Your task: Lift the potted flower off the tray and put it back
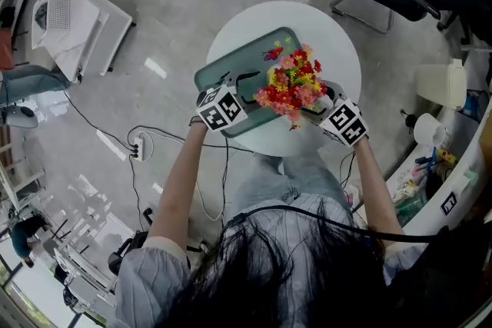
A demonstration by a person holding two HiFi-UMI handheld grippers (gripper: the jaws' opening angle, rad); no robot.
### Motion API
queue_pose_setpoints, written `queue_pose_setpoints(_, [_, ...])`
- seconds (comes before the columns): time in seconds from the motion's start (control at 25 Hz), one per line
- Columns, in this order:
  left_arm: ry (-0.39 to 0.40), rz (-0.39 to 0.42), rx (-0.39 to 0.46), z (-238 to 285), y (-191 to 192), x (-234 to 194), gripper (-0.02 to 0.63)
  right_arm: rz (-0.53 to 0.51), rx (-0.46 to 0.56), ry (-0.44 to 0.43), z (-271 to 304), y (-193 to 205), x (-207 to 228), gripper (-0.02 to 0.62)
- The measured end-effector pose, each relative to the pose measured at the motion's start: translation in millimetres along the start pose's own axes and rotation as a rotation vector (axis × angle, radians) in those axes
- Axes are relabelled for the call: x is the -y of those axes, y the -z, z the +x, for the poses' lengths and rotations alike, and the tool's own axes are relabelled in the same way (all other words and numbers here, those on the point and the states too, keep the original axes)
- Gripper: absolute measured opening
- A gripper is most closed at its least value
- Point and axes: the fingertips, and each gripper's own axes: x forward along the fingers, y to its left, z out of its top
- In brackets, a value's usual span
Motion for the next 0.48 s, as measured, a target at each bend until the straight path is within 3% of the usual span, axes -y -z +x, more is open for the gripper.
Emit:
queue_pose_setpoints(0.2, [0.075,0.068,-0.054,12.5,1.7,-3.2,0.345,-0.044,-0.041,-0.019,9.3,3.9,2.0,0.339])
queue_pose_setpoints(0.48, [0.184,0.119,-0.112,21.5,6.8,-5.0,0.348,-0.033,-0.045,-0.074,13.8,3.5,4.5,0.341])
